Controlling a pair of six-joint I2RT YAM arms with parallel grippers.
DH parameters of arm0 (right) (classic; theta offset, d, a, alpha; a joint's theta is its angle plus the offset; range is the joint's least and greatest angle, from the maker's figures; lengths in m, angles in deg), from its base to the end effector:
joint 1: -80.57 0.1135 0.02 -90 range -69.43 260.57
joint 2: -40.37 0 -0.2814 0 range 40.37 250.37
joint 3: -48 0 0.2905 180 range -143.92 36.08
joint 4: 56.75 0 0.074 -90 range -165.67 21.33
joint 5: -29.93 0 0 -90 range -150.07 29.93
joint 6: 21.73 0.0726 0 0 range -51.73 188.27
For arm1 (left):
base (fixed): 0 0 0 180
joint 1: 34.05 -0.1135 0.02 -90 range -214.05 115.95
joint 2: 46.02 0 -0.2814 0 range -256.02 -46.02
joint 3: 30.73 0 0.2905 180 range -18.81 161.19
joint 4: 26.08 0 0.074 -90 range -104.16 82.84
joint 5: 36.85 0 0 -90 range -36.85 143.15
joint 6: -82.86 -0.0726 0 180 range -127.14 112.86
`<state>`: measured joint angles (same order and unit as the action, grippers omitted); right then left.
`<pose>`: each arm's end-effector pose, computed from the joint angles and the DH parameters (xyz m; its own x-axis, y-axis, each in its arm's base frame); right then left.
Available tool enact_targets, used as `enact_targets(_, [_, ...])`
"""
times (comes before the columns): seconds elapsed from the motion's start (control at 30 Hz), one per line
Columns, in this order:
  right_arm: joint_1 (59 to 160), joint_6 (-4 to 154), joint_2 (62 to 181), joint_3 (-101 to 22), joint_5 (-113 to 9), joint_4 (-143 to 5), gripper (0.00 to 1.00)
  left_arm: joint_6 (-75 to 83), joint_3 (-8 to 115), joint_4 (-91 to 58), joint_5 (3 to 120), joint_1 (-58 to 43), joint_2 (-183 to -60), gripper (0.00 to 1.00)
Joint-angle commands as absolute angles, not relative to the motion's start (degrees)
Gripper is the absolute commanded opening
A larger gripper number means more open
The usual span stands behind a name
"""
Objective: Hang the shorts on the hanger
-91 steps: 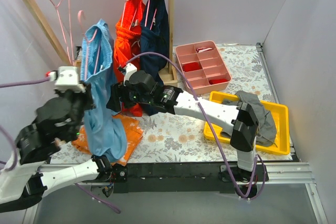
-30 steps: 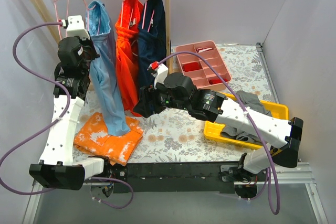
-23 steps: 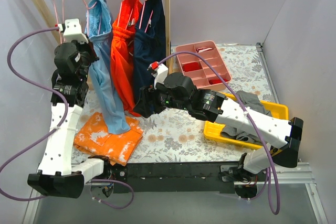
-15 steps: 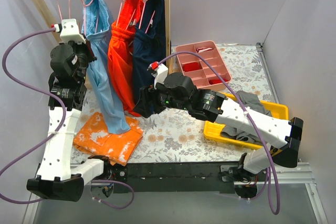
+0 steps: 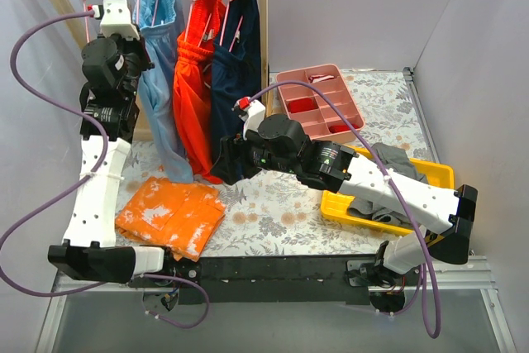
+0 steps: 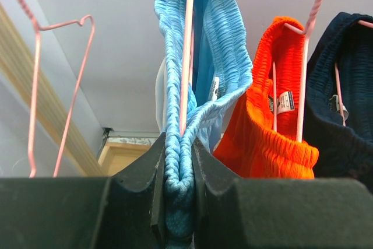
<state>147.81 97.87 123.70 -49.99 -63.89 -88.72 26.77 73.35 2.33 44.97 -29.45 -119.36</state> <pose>0.1624 0.3745 0.4229 -0.5424 -0.0189 -0.8399 -0.7218 0.5222 0.4543 0.3345 -0.0166 0.5375 0.0684 -0.5595 -0.8260 -0.0291 0.8265 -0.5622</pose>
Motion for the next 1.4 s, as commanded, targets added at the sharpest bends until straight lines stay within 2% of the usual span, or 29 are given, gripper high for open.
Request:
enact_targets(0.0, [147.89,96.83,121.94,-49.62,-65.35,-88.01,0.79,25.65,76.55,-3.79,49.28,-30.44,-119.84,0.0])
enact_targets(0.23, [147.89,97.18,120.62,-47.34,-65.79,-87.74,0.79,28.01,69.88,-6.51,53.06,-33.43,-119.49,0.0])
enact_targets(0.47, [147.81,97.36,119.21,-45.05,-67.71,-88.09,0.8,31.8,68.46,-3.88,56.23,-37.56,-118.79,0.01])
enact_targets(0.5, [147.81,97.36,118.86,-44.79,-67.98,-88.09,0.8,32.06,68.72,-2.05,55.53,-37.83,-118.7,0.08])
enact_targets(0.53, [147.72,97.27,118.68,-44.44,-68.16,-88.18,0.8,32.41,70.38,-0.72,55.0,-37.92,-118.7,0.29])
enact_targets(0.6, [147.63,97.27,118.24,-44.26,-68.77,-88.36,0.81,33.81,71.97,2.7,54.38,-37.83,-118.35,0.42])
enact_targets(0.63, [147.63,97.1,118.07,-44.17,-68.86,-88.44,0.81,34.43,73.72,3.76,53.86,-37.83,-117.92,0.62])
enact_targets(0.67, [147.54,97.1,118.07,-44.17,-69.12,-88.62,0.82,35.39,74.78,5.16,52.03,-37.83,-117.83,0.74])
enact_targets(0.7, [147.54,97.01,117.72,-44.08,-69.3,-88.8,0.82,36.01,76.1,7.96,51.75,-37.83,-117.74,0.97])
enact_targets(0.83, [147.54,96.75,116.84,-43.91,-70.62,-89.24,0.85,42.5,80.94,13.44,57.26,-37.83,-116.86,0.98])
enact_targets(0.97, [147.54,96.48,115.08,-42.68,-73.69,-89.5,0.9,47.78,77.18,13.88,68.15,-37.48,-112.13,0.98])
enact_targets(1.03, [147.37,96.66,113.68,-41.1,-75.1,-89.68,0.92,48.93,75.15,13.79,69.58,-35.99,-110.71,0.98])
enact_targets(1.13, [147.28,97.36,110.78,-37.94,-78.87,-90.11,0.94,49.03,74.09,14.75,66.88,-27.75,-109.83,0.98])
enact_targets(1.17, [147.19,97.97,109.81,-36.62,-81.32,-90.12,0.95,47.98,74.35,15.37,64.86,-20.5,-110.0,0.98])
enact_targets(1.2, [147.02,98.32,107.72,-35.57,-82.56,-90.2,0.95,47.28,75.13,16.77,57.62,-16.34,-110.87,0.98])
enact_targets(1.27, [146.75,99.46,105.77,-32.23,-85.89,-90.9,0.96,46.57,75.76,17.83,51.95,-5.99,-111.76,0.98])
enact_targets(1.37, [146.31,101.31,101.47,-28.18,-90.46,-93.44,0.97,46.48,75.32,19.15,45.35,4.31,-113.78,0.98])
